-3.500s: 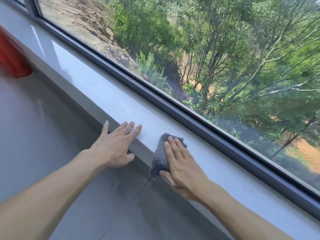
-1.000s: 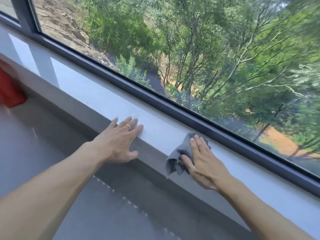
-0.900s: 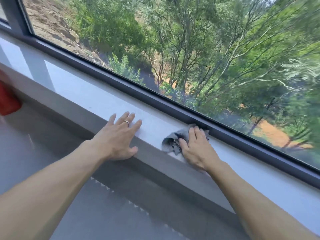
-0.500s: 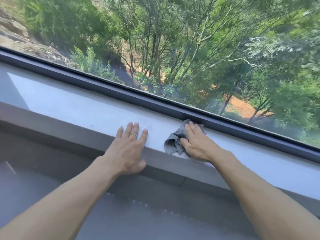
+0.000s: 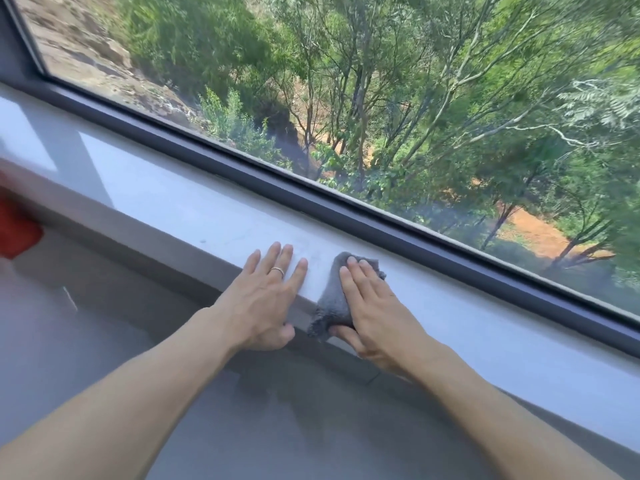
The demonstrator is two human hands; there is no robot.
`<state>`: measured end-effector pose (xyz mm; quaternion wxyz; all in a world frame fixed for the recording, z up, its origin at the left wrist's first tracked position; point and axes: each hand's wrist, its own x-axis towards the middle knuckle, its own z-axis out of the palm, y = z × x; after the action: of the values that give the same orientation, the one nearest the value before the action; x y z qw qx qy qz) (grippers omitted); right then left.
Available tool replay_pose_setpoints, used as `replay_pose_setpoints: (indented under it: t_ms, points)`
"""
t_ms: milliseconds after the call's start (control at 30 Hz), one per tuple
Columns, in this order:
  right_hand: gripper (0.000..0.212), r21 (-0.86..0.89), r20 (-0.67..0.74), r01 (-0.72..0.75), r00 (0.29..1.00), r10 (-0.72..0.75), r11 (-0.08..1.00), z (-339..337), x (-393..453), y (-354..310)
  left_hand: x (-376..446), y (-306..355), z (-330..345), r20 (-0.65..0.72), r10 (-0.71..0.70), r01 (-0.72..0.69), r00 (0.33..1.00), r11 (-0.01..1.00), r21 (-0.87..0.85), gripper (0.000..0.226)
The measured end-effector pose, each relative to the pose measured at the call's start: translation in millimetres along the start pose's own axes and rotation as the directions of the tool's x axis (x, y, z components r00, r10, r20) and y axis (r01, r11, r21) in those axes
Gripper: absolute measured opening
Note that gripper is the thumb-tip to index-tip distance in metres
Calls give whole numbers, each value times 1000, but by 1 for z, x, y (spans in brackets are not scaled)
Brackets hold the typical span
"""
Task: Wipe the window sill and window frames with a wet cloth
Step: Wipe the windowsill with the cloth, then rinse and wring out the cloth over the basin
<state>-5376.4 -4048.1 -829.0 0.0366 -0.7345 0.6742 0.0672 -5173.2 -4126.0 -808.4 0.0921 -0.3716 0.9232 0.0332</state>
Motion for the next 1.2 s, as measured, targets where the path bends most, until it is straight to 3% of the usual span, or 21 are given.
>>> replay_pose_setpoints:
  t_ms: [100,267,333,433,567,633,700,800,867,933,1000,1033,1133,1200]
  points:
    - [88,-91,-77,73,994,-80,993,5,-16,12,0,6,0,16,-8,7,1000,999,40,98]
    - [81,-118,-84,24,996,-34,993,14,-68,52,1,9,2,49,-22,20,999,999,34,100]
    - [87,-63,-45,-10,999,7,998,13,-42,38,1,12,1,61,-19,17,998,999,33,102]
    - [88,5,-111,-15,994,16,1000,6,-4,-9,0,11,-2,74,-22,18,997,998,55,104]
    - [57,103,-178,-89,978,106,991,-10,-18,-31,-9,26,-21,86,-14,14,996,1000,2,94]
    - [34,242,-276,-98,947,165,965,-15,-55,-28,-15,48,-30,-15,72,-73,997,996,-55,76]
    - [26,382,-295,-166,910,290,909,-16,-106,-25,-24,83,-35,-129,199,-211,971,973,-93,60]
    - [41,610,-263,-294,801,538,736,-17,-185,-22,-32,148,-37,-228,304,-366,925,872,-325,48]
    - [44,691,-245,-370,688,683,620,-22,-234,-26,-38,193,-37,-194,328,-375,925,696,-613,31]
    - [41,709,-244,-431,592,768,558,-24,-280,-30,-47,237,-39,-80,397,-287,915,497,-819,20]
    - [38,694,-188,-533,515,836,484,-24,-350,-42,-72,295,-39,12,563,-191,827,300,-935,10]
    - [36,689,-142,-574,492,859,443,-25,-377,-46,-84,316,-39,30,627,-166,779,251,-954,7]
    - [34,635,-25,-729,312,950,256,-25,-491,-83,-152,400,-35,49,784,-192,618,211,-958,11]
    - [37,640,1,-753,195,981,149,-25,-544,-107,-196,440,-31,41,857,-240,514,189,-952,12]
